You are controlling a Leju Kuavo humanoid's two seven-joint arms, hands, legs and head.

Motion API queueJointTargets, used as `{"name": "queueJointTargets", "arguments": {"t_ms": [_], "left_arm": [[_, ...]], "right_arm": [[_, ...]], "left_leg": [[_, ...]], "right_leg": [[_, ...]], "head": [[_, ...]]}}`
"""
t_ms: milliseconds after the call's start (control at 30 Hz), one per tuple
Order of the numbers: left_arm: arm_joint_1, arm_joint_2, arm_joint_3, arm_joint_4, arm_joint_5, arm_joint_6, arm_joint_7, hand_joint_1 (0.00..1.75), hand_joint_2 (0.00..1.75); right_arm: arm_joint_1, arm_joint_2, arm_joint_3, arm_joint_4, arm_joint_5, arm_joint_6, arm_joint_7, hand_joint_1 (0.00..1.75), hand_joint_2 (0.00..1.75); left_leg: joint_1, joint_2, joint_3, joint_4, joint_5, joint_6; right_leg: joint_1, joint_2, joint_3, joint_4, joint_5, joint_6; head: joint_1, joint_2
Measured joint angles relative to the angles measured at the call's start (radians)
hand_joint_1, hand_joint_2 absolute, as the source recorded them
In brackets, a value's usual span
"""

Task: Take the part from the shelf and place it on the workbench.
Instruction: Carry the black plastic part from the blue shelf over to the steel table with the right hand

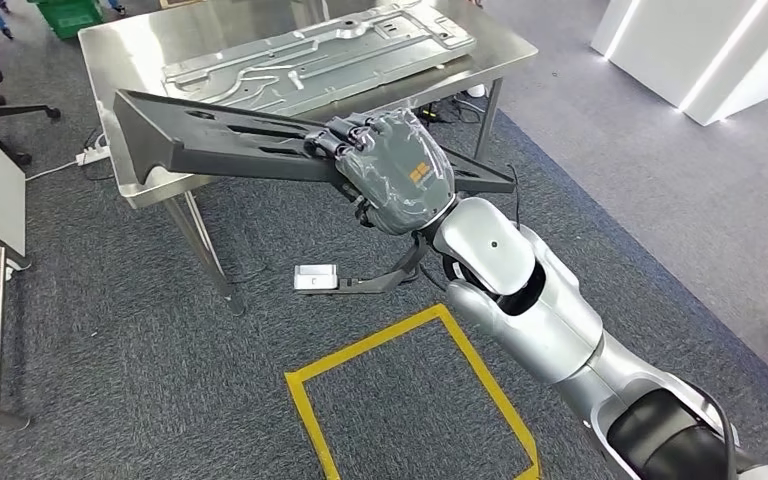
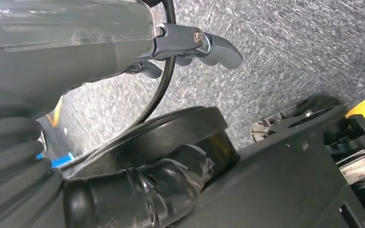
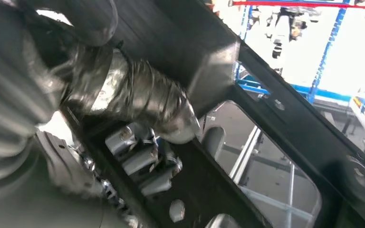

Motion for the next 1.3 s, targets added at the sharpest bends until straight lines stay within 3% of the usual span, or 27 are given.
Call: {"name": "queueJointTargets", "arguments": {"t_ms": [33, 67, 167, 200, 233, 300, 367, 433, 467, 533, 567, 600, 700, 733, 767, 833, 900, 933, 1000, 1067, 1100, 1133, 1200, 1267, 1300], "left_arm": [[0.001, -0.001, 0.000, 0.000, 0.000, 0.000, 0.000, 0.00, 1.75], [0.002, -0.002, 0.000, 0.000, 0.000, 0.000, 0.000, 0.00, 1.75], [0.004, -0.002, 0.000, 0.000, 0.000, 0.000, 0.000, 0.00, 1.75], [0.005, -0.003, 0.000, 0.000, 0.000, 0.000, 0.000, 0.00, 1.75], [0.005, -0.003, 0.000, 0.000, 0.000, 0.000, 0.000, 0.00, 1.75], [0.006, -0.003, 0.000, 0.000, 0.000, 0.000, 0.000, 0.00, 1.75], [0.006, -0.002, 0.001, 0.000, 0.000, 0.000, 0.000, 0.00, 1.75], [0.004, -0.001, 0.001, 0.000, 0.000, 0.000, -0.001, 0.00, 1.75], [0.001, -0.001, 0.002, 0.000, 0.000, 0.000, -0.002, 0.00, 1.75], [-0.003, 0.000, 0.003, 0.000, 0.001, 0.001, -0.004, 0.00, 1.75], [-0.005, 0.001, 0.004, 0.000, 0.001, 0.001, -0.005, 0.00, 1.75], [-0.005, 0.001, 0.005, 0.000, 0.000, 0.002, -0.005, 0.00, 1.75], [0.002, 0.003, 0.009, 0.000, 0.000, 0.002, -0.005, 0.00, 1.75], [0.004, 0.004, 0.011, 0.000, 0.000, 0.002, -0.006, 0.00, 1.75], [0.006, 0.005, 0.012, 0.000, 0.000, 0.002, -0.006, 0.00, 1.75], [0.005, 0.006, 0.015, 0.000, 0.000, 0.002, -0.007, 0.00, 1.75], [0.005, 0.005, 0.017, 0.000, 0.001, 0.003, -0.009, 0.00, 1.75], [0.005, 0.005, 0.018, 0.000, 0.003, 0.004, -0.009, 0.00, 1.75], [0.006, 0.002, 0.021, 0.000, 0.006, 0.007, -0.011, 0.00, 1.75], [0.007, 0.000, 0.023, 0.000, 0.007, 0.009, -0.011, 0.00, 1.75], [0.008, -0.001, 0.024, 0.000, 0.007, 0.010, -0.011, 0.00, 1.75], [0.008, -0.001, 0.024, 0.000, 0.007, 0.010, -0.011, 0.00, 1.75], [0.009, -0.002, 0.025, 0.000, 0.007, 0.010, -0.012, 0.00, 1.75], [0.009, -0.002, 0.025, 0.000, 0.007, 0.010, -0.013, 0.00, 1.75], [0.010, -0.003, 0.026, 0.000, 0.007, 0.010, -0.014, 0.00, 1.75]], "right_arm": [[0.000, 0.000, 0.000, 0.000, 0.000, 0.001, 0.000, 1.75, 1.75], [0.000, -0.001, 0.000, 0.001, 0.001, 0.002, 0.001, 1.75, 1.75], [-0.002, -0.003, 0.000, 0.002, 0.002, 0.003, 0.003, 1.75, 1.75], [-0.003, -0.003, 0.000, 0.003, 0.003, 0.004, 0.003, 1.75, 1.75], [-0.005, -0.003, 0.000, 0.004, 0.003, 0.006, 0.003, 1.75, 1.75], [-0.009, -0.003, 0.000, 0.005, 0.003, 0.009, 0.005, 1.75, 1.75], [-0.012, -0.003, -0.001, 0.005, 0.004, 0.011, 0.009, 1.75, 1.75], [-0.013, -0.003, -0.001, 0.005, 0.007, 0.013, 0.013, 1.75, 1.75], [-0.013, -0.003, -0.001, 0.005, 0.009, 0.015, 0.016, 1.75, 1.75], [-0.012, -0.004, -0.001, 0.006, 0.015, 0.021, 0.027, 1.75, 1.75], [-0.012, -0.004, -0.001, 0.007, 0.019, 0.026, 0.035, 1.75, 1.75], [-0.013, -0.004, -0.001, 0.007, 0.024, 0.031, 0.043, 1.75, 1.75], [-0.014, -0.004, -0.001, 0.009, 0.044, 0.049, 0.067, 1.75, 1.75], [-0.016, -0.004, -0.001, 0.011, 0.049, 0.055, 0.073, 1.75, 1.75], [-0.016, -0.004, -0.001, 0.013, 0.053, 0.063, 0.077, 1.75, 1.75], [-0.020, -0.003, -0.002, 0.015, 0.060, 0.074, 0.085, 1.75, 1.75], [-0.028, -0.004, -0.003, 0.016, 0.065, 0.078, 0.090, 1.75, 1.75], [-0.032, -0.006, -0.004, 0.016, 0.067, 0.079, 0.091, 1.75, 1.75], [-0.035, -0.010, -0.005, 0.018, 0.070, 0.082, 0.091, 1.75, 1.75], [-0.035, -0.013, -0.006, 0.021, 0.072, 0.085, 0.092, 1.75, 1.75], [-0.035, -0.014, -0.006, 0.023, 0.072, 0.087, 0.093, 1.75, 1.75], [-0.036, -0.014, -0.006, 0.024, 0.073, 0.089, 0.094, 1.75, 1.75], [-0.039, -0.016, -0.007, 0.025, 0.075, 0.092, 0.097, 1.75, 1.75], [-0.043, -0.018, -0.007, 0.027, 0.077, 0.096, 0.099, 1.75, 1.75], [-0.045, -0.018, -0.007, 0.027, 0.077, 0.099, 0.101, 1.75, 1.75]], "left_leg": [[0.001, -0.016, 0.008, 0.002, -0.007, -0.002], [0.003, -0.032, 0.018, 0.004, -0.016, -0.005], [0.011, -0.075, 0.045, 0.019, -0.052, -0.023], [0.013, -0.086, 0.046, 0.025, -0.063, -0.030], [0.015, -0.095, 0.044, 0.029, -0.070, -0.037], [0.018, -0.104, 0.041, 0.035, -0.074, -0.046], [0.017, -0.071, 0.021, 0.080, -0.065, -0.056], [0.017, -0.011, -0.041, 0.184, -0.071, -0.068], [0.018, 0.009, -0.083, 0.241, -0.090, -0.073], [0.019, 0.020, -0.148, 0.309, -0.132, -0.077], [0.019, 0.021, -0.162, 0.304, -0.133, -0.076], [0.018, 0.021, -0.161, 0.271, -0.113, -0.072], [0.006, 0.034, -0.125, 0.101, 0.031, -0.042], [-0.002, 0.038, -0.116, 0.063, 0.063, -0.029], [-0.008, 0.042, -0.112, 0.041, 0.078, -0.019], [-0.012, 0.040, -0.091, 0.011, 0.077, -0.008], [-0.006, 0.037, -0.059, -0.019, 0.082, -0.003], [-0.003, 0.035, -0.044, -0.030, 0.082, 0.000], [-0.001, 0.029, -0.027, -0.036, 0.071, 0.001], [0.001, 0.018, -0.014, -0.029, 0.052, -0.002], [0.001, 0.012, -0.007, -0.022, 0.040, -0.005], [0.003, 0.006, 0.000, -0.013, 0.028, -0.009], [0.005, -0.002, 0.008, 0.010, 0.001, -0.018], [0.005, -0.007, 0.004, 0.028, -0.018, -0.031], [0.006, -0.008, 0.002, 0.033, -0.021, -0.036]], "right_leg": [[-0.003, 0.001, -0.028, 0.014, 0.002, 0.004], [-0.005, 0.002, -0.041, -0.004, 0.021, 0.007], [-0.017, 0.034, -0.018, -0.171, 0.160, 0.016], [-0.018, 0.047, -0.010, -0.208, 0.191, 0.014], [-0.017, 0.055, -0.008, -0.223, 0.205, 0.008], [-0.011, 0.042, 0.001, -0.222, 0.199, -0.010], [-0.010, 0.023, 0.019, -0.230, 0.189, -0.026], [-0.008, 0.005, 0.045, -0.239, 0.174, -0.037], [-0.007, -0.005, 0.058, -0.241, 0.164, -0.040], [-0.005, -0.023, 0.085, -0.243, 0.142, -0.041], [-0.003, -0.030, 0.100, -0.243, 0.130, -0.040], [-0.001, -0.036, 0.117, -0.243, 0.118, -0.040], [0.003, -0.048, 0.158, -0.249, 0.086, -0.038], [0.002, -0.050, 0.165, -0.255, 0.081, -0.034], [0.000, -0.051, 0.172, -0.261, 0.080, -0.029], [-0.001, -0.051, 0.184, -0.268, 0.088, -0.016], [-0.002, -0.034, 0.168, -0.229, 0.104, -0.007], [-0.004, -0.022, 0.140, -0.185, 0.105, -0.005], [-0.007, -0.004, 0.059, -0.075, 0.069, 0.001], [-0.009, -0.001, -0.006, -0.022, 0.018, 0.009], [-0.010, -0.001, -0.018, -0.037, 0.020, 0.012], [-0.012, -0.001, -0.016, -0.079, 0.051, 0.014], [-0.013, 0.001, 0.001, -0.186, 0.148, 0.012], [-0.007, 0.003, 0.006, -0.233, 0.201, 0.000], [-0.003, 0.004, 0.004, -0.230, 0.203, -0.008]], "head": [[0.000, 0.000], [0.000, 0.000], [0.000, 0.000], [-0.001, 0.000], [-0.001, 0.000], [-0.002, 0.000], [-0.003, 0.000], [-0.005, 0.000], [-0.006, 0.000], [-0.006, 0.000], [-0.006, 0.000], [-0.006, 0.000], [-0.005, 0.000], [-0.004, 0.000], [-0.004, 0.000], [-0.005, 0.000], [-0.005, 0.000], [-0.004, 0.000], [-0.003, 0.000], [-0.003, 0.000], [-0.003, 0.000], [-0.003, 0.000], [-0.003, 0.000], [-0.002, 0.000], [-0.002, 0.000]]}}
